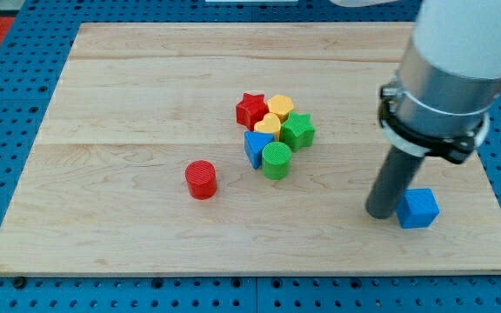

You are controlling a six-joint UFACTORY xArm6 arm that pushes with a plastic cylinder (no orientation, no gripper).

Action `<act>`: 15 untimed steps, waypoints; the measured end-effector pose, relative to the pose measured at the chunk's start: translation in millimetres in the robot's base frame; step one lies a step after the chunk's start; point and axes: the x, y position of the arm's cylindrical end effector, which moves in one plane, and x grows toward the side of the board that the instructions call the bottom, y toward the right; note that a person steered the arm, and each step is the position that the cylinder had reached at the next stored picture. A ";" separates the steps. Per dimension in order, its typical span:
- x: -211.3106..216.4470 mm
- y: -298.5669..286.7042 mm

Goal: Move the green circle to the left of the blue cube

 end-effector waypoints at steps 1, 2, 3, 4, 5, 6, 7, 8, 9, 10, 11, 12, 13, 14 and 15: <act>-38.8 -0.5; -74.0 -15.4; -93.0 -70.0; -73.5 -120.1; -64.5 -155.1; -60.3 -188.4; -49.4 -185.0; -36.6 -179.6; -31.1 -143.0; -16.2 -146.0; -5.5 -163.9; 2.0 -131.0; 5.4 -149.3; 7.0 -164.3; -6.9 -155.0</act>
